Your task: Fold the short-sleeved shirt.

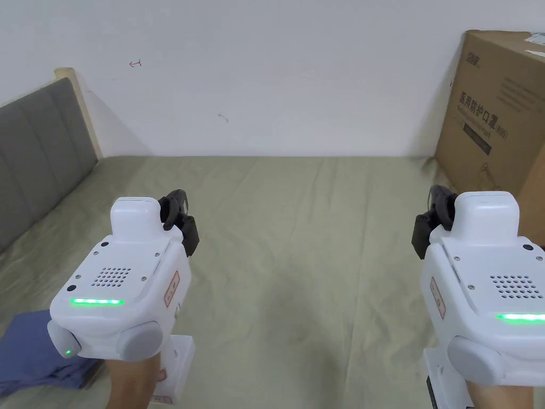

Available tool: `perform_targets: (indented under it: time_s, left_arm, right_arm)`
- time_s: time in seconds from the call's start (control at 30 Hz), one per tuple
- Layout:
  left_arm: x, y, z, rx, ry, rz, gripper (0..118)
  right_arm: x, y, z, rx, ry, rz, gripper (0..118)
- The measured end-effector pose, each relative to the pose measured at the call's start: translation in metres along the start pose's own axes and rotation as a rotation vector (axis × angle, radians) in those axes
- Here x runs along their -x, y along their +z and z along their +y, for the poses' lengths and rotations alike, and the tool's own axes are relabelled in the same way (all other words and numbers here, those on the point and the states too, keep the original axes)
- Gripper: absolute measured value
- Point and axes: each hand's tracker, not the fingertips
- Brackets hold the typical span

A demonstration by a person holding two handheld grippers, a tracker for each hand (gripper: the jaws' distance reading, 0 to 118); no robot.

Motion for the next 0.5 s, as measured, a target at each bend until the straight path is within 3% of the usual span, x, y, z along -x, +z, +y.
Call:
perform_targets:
  time_s: [0.5]
  left_arm:
    - [0.0011, 0.0019, -0.0021, 0.008, -0.006, -0.001, 0]
  right_arm:
    - [0.0000, 0.0022, 0.0012, 0.001, 0.000, 0.006, 0]
